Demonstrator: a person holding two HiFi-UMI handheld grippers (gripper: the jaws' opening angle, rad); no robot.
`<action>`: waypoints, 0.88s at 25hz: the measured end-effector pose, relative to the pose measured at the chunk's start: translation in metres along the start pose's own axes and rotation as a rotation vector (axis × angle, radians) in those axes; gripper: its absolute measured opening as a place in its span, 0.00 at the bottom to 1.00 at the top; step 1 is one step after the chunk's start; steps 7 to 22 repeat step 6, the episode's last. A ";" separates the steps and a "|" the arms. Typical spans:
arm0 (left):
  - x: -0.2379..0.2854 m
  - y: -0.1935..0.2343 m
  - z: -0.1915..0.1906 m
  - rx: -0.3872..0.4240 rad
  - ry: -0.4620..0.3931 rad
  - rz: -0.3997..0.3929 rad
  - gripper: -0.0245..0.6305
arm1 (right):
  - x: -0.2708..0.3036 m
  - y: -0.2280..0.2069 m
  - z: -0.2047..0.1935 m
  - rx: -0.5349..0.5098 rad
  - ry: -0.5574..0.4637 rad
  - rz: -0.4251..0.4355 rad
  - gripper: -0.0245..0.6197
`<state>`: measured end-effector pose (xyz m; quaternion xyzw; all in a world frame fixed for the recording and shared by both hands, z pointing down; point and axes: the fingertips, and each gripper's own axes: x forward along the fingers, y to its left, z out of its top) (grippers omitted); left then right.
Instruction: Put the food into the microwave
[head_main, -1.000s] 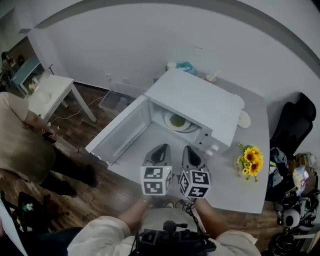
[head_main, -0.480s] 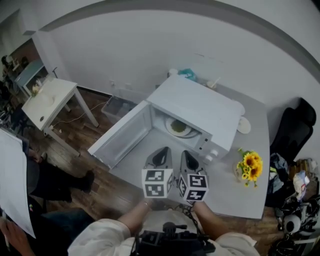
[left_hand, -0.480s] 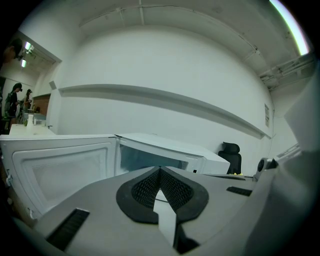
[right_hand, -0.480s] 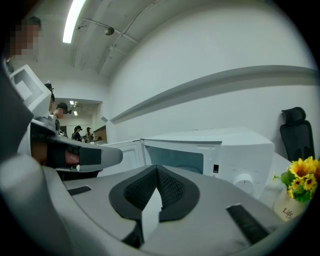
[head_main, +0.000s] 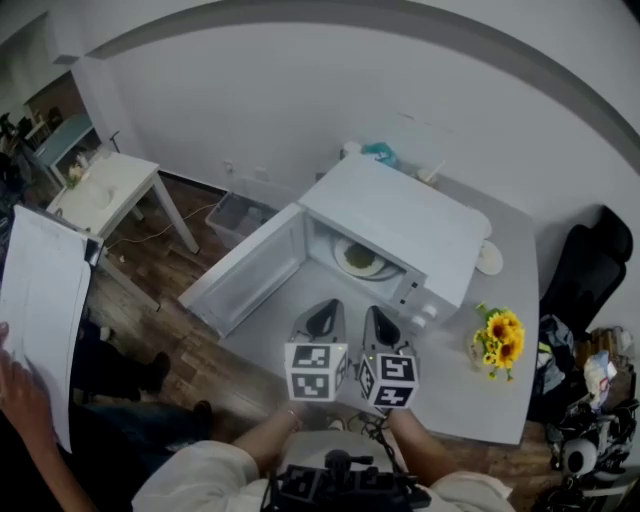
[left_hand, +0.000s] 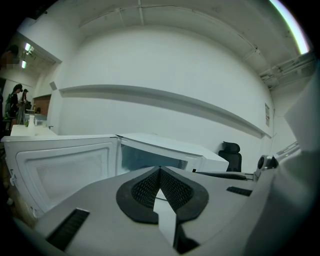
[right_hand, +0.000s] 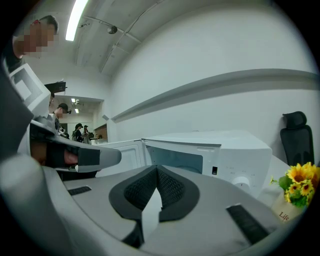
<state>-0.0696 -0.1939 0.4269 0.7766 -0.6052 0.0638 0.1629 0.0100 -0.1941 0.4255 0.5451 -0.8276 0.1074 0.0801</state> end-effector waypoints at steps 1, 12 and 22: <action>-0.001 0.000 0.000 -0.001 -0.002 0.000 0.05 | 0.000 0.000 0.000 -0.001 -0.001 0.000 0.07; -0.007 -0.001 0.001 -0.018 0.007 -0.006 0.05 | -0.002 0.004 -0.002 0.000 -0.001 -0.002 0.07; -0.007 -0.001 0.001 -0.018 0.007 -0.006 0.05 | -0.002 0.004 -0.002 0.000 -0.001 -0.002 0.07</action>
